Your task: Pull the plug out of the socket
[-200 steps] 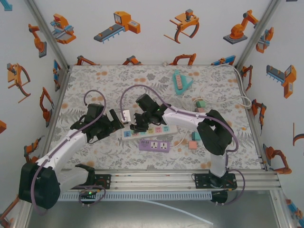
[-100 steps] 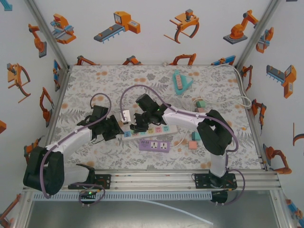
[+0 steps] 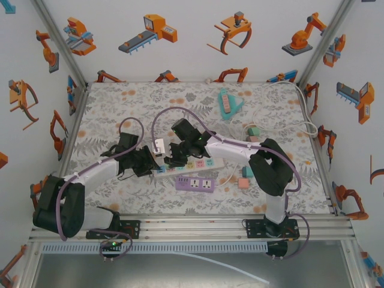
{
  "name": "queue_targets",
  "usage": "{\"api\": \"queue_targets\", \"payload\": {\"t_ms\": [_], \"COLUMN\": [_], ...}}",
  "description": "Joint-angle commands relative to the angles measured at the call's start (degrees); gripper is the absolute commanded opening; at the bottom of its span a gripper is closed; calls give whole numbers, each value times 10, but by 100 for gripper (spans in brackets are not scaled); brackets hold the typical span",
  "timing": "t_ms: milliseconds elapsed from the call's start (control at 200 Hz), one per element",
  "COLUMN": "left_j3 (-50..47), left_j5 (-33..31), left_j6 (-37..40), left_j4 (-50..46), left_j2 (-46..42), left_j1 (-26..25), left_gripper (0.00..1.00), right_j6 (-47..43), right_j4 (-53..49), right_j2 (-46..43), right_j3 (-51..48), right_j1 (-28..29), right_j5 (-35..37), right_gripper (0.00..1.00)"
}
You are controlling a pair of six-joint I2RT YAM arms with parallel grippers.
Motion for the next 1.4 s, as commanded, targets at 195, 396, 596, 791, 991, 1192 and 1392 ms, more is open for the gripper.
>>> {"api": "queue_targets", "payload": {"t_ms": [195, 396, 596, 791, 991, 1192, 1392], "left_j3": [6, 6, 6, 11, 35, 63, 75], "left_j5": [5, -3, -6, 4, 8, 23, 37], "left_j6": [39, 53, 58, 69, 105, 132, 138], "left_j4": [-43, -71, -75, -69, -74, -58, -21], "left_j2": [15, 18, 7, -5, -52, -114, -177], "left_j1": [1, 1, 1, 1, 1, 1, -9], "left_gripper": [44, 44, 45, 45, 46, 46, 48], "right_j6": [25, 30, 34, 128, 313, 495, 662], "right_j4": [-6, -5, -4, -3, -68, -143, -133], "right_j2": [-7, -8, -17, -44, -93, -156, -220], "right_j3": [50, 56, 56, 67, 85, 82, 24], "right_j1": [2, 2, 2, 0, -17, -93, -245], "right_j5": [-29, -31, -22, 19, 140, 171, 126], "right_gripper": [20, 18, 17, 16, 11, 11, 12]}}
